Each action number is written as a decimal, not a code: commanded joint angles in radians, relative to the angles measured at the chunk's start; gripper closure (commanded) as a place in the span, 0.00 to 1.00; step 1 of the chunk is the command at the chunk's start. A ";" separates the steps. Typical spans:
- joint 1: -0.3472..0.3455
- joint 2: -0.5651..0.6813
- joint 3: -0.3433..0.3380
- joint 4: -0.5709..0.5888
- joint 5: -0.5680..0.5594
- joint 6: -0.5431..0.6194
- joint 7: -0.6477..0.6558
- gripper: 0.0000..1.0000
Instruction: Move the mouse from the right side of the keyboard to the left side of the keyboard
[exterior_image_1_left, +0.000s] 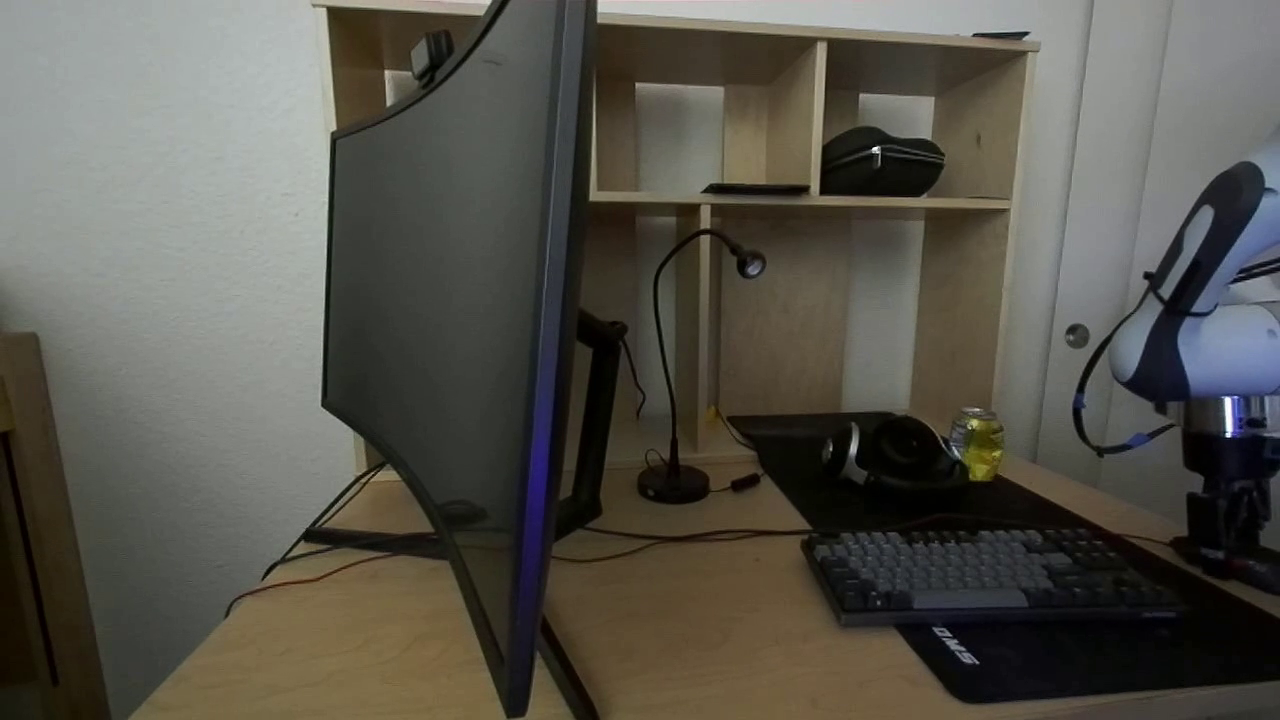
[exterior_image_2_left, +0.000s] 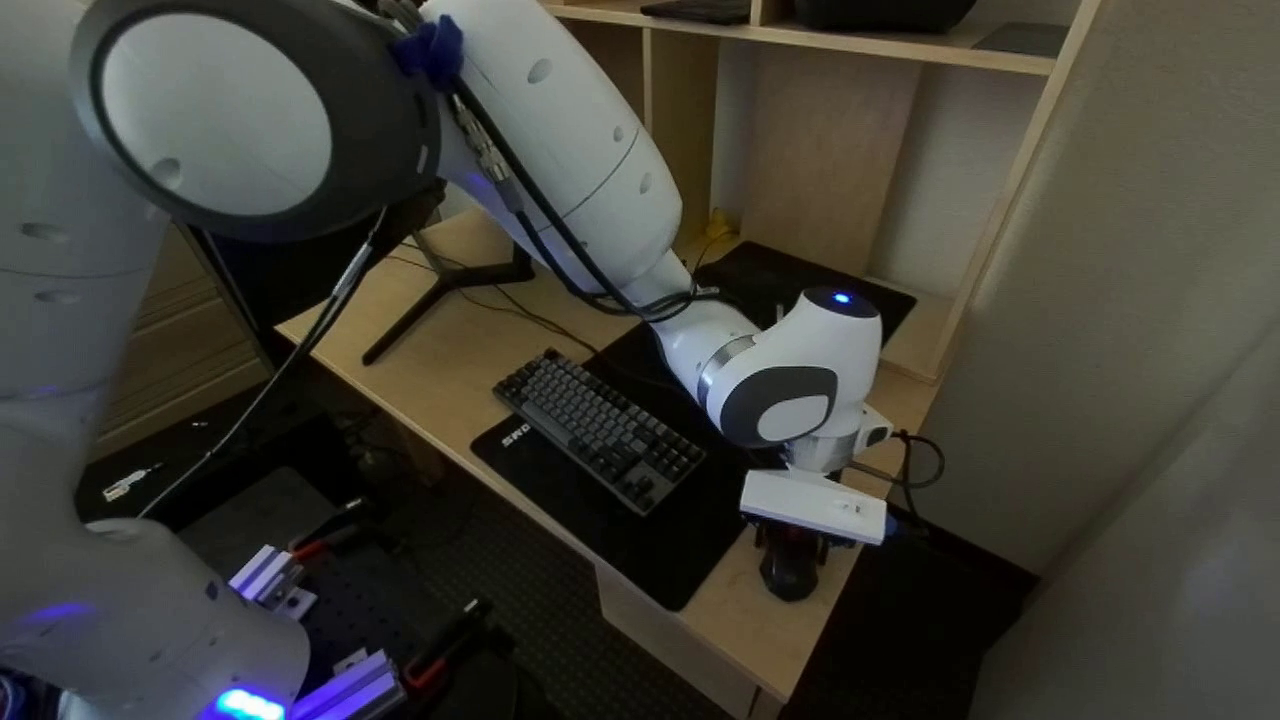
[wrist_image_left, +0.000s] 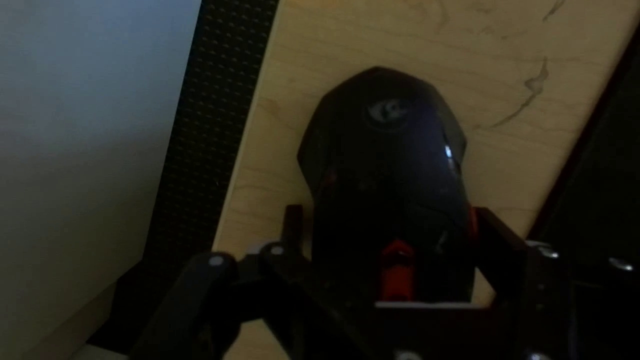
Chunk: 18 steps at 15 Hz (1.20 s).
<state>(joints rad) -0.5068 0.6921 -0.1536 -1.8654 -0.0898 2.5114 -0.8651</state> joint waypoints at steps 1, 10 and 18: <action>-0.011 -0.015 0.013 -0.008 -0.001 -0.002 -0.024 0.47; -0.049 -0.226 0.106 -0.046 0.176 -0.200 -0.101 0.54; 0.089 -0.540 0.025 -0.041 0.242 -0.649 -0.065 0.54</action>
<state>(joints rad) -0.4495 0.2386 -0.0745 -1.8819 0.1398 1.9464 -0.9462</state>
